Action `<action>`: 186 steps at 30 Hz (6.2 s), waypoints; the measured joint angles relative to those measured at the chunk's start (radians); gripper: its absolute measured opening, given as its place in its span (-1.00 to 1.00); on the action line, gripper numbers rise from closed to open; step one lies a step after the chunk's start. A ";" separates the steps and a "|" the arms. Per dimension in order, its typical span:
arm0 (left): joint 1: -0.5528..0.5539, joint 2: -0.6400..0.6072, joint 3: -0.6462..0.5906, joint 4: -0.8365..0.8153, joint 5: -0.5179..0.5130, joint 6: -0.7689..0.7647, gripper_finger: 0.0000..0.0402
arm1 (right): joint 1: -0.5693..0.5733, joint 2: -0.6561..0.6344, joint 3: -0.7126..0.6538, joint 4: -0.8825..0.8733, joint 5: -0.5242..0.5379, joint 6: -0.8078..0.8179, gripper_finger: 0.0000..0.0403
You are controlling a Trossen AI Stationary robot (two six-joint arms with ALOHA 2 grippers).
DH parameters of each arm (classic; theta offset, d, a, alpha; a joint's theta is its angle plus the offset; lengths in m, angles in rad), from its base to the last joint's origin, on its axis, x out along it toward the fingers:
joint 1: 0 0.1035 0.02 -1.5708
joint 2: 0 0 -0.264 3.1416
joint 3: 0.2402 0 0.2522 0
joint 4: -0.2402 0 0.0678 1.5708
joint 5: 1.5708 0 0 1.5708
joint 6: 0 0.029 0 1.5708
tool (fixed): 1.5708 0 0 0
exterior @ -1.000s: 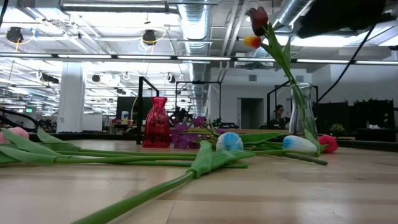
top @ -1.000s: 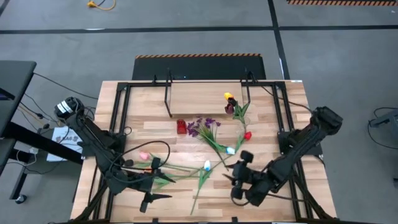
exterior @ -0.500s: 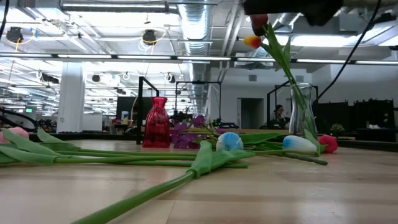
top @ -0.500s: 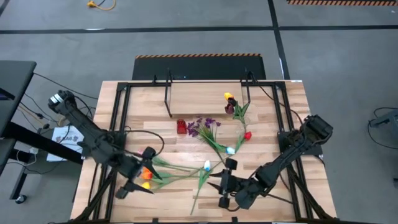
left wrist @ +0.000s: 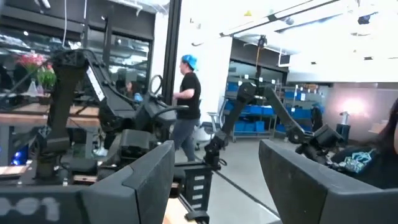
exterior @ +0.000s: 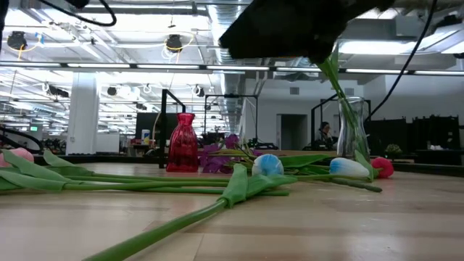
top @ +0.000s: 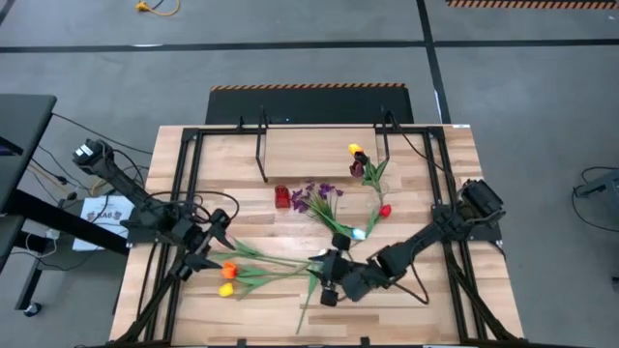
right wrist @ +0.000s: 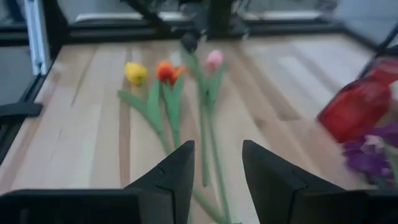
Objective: Pick and place flowers into a vace then onto a shelf
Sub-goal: Put the pink flower into the transparent vase
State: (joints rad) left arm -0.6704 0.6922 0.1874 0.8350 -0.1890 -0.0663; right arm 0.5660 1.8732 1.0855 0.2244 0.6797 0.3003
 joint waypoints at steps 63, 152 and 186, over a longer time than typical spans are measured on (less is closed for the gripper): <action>0.000 0.048 -0.002 -0.081 -0.047 0.018 0.13 | -0.230 0.234 0.016 0.016 -0.414 0.029 -0.78; 0.160 0.473 0.206 0.358 -0.078 0.174 0.13 | -0.051 -0.006 0.015 0.526 0.026 -0.412 -1.00; 0.051 0.294 0.210 0.114 -0.258 0.227 -0.31 | -0.044 -0.006 0.015 0.511 0.133 -0.437 -1.00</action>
State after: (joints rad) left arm -0.6193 0.9867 0.3973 0.9485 -0.4465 0.1604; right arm 0.5220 1.8671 1.1004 0.7355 0.8131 -0.1369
